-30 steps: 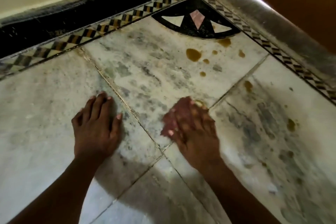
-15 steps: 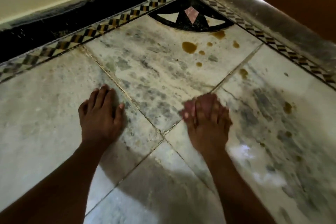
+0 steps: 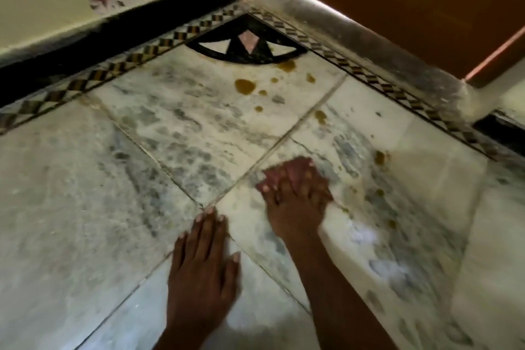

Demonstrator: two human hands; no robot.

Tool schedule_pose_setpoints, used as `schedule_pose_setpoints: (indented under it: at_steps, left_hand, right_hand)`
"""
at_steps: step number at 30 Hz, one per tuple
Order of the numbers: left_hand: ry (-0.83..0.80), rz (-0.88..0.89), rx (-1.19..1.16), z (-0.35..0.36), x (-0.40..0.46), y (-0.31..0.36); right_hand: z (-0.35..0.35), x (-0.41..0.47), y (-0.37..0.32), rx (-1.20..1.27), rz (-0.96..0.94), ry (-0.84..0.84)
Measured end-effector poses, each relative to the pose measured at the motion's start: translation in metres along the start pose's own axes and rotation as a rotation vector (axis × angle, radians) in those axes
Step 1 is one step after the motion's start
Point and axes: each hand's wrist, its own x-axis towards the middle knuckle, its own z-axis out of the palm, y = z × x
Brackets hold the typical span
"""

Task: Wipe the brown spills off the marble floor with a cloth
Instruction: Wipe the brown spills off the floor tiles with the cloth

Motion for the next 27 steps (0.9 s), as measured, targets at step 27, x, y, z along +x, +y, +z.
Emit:
schedule_pose_setpoints:
  at_steps: [27]
  left_hand:
    - [0.059,0.009,0.066,-0.001,0.001,0.008]
  right_hand:
    - [-0.005,-0.121,0.161,0.034,0.281,0.114]
